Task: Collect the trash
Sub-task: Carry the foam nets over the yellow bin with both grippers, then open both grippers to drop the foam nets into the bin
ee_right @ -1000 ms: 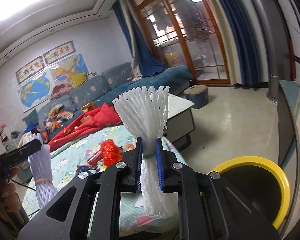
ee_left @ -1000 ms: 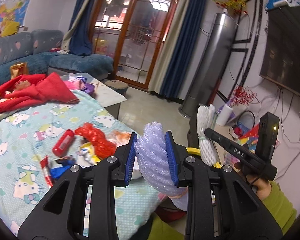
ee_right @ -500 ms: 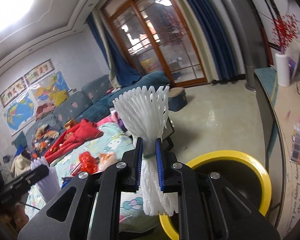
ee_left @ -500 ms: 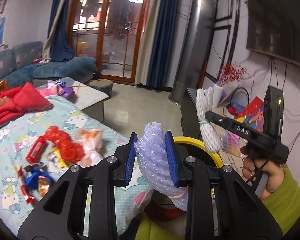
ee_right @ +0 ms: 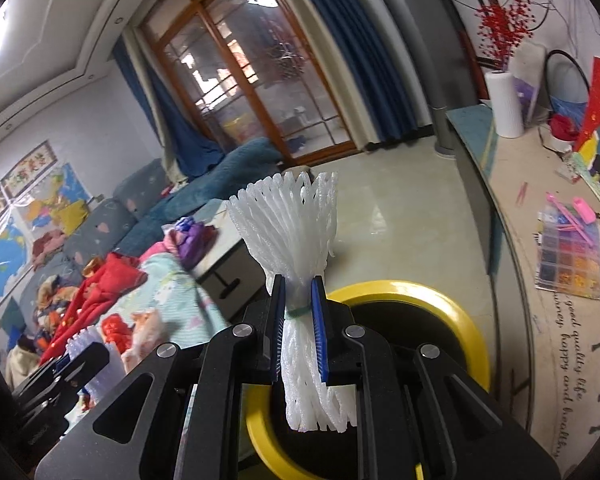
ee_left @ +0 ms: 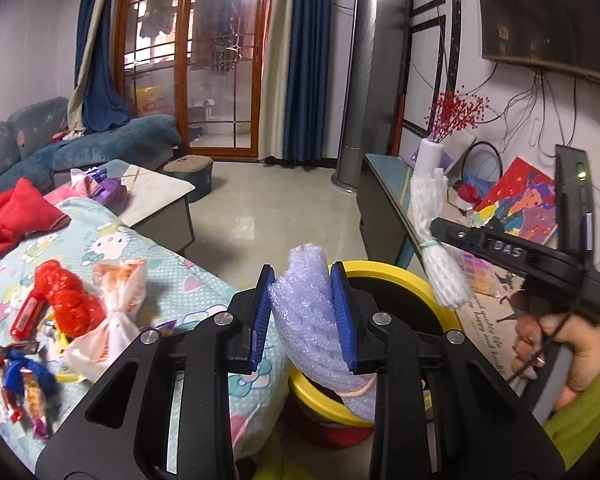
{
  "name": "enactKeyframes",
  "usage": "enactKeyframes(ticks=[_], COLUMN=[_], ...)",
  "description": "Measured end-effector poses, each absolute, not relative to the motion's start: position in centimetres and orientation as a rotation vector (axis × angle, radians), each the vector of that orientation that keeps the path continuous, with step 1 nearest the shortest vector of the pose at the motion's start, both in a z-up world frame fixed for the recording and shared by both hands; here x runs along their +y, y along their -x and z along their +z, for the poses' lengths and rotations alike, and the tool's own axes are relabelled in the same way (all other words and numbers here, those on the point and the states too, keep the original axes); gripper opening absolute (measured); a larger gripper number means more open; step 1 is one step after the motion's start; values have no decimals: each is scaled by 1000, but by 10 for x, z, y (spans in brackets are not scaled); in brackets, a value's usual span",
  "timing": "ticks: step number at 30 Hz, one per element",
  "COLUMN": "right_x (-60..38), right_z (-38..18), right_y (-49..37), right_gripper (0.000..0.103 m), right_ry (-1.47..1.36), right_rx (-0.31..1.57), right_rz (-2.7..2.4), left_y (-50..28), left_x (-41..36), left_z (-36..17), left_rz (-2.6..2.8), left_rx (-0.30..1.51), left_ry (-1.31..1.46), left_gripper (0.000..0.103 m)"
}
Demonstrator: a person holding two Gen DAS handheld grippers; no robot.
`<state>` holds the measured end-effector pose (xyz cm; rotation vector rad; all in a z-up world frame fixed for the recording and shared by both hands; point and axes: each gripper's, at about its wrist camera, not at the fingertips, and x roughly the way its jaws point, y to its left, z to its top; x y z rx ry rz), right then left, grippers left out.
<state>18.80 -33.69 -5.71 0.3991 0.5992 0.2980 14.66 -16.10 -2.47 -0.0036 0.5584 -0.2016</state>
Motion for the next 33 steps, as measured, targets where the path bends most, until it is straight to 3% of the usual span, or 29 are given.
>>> enactKeyframes(ticks=[19,27,33], right_x=[-354,-357,-359], right_z=[-94,-95,-96], right_y=[-205,-208,-205], right_gripper=[17,20,35], right_ry=[-473,-480,-481], right_rx=[718,733,734], right_rz=[273,256,238], left_y=[-180,-182,-179], left_x=[-193,-191,-186], left_z=[-74,-75,-71], left_rz=[-272,-295,-297], left_rx=[646,654,651], left_ry=[-16,11,30], left_gripper=[28,45,59])
